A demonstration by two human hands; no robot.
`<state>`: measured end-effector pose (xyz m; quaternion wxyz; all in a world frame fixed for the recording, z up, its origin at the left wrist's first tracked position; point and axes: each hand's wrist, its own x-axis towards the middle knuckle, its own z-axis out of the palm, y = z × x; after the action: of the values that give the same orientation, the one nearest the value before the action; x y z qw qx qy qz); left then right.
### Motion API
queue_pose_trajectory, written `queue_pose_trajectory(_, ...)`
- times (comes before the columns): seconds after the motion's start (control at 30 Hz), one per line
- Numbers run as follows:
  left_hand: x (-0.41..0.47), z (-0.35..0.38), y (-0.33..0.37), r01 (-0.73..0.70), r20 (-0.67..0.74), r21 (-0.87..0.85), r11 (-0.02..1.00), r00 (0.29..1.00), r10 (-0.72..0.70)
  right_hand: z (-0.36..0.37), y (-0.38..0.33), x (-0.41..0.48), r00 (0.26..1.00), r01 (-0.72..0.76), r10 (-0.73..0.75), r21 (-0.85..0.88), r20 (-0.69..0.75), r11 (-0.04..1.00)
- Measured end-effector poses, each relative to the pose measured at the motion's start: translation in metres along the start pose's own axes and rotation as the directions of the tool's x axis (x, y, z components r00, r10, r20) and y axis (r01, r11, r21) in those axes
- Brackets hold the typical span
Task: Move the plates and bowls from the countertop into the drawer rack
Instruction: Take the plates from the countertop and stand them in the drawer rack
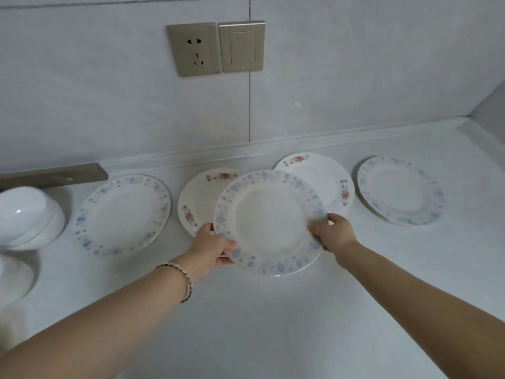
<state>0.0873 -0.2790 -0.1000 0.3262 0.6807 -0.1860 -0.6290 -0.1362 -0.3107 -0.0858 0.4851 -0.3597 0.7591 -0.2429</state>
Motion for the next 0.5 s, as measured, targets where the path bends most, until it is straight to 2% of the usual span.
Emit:
queue_pose_trajectory(0.17,-0.076,0.001,-0.052,-0.039,0.005,-0.004,0.999,0.999,0.039,-0.032,0.045,-0.068,0.995,0.08,-0.078,-0.019,0.068,0.997)
queue_pose_trajectory(0.43,-0.201,0.012,-0.161,-0.107,-0.083,-0.078,0.991,0.992,0.1,-0.081,0.125,-0.163,0.96,0.241,-0.224,-0.092,0.166,0.966)
queue_pose_trajectory(0.5,-0.229,0.009,-0.194,-0.099,-0.107,-0.081,0.992,0.99,0.09,-0.086,0.151,-0.189,0.952,0.243,-0.216,-0.106,0.218,0.964)
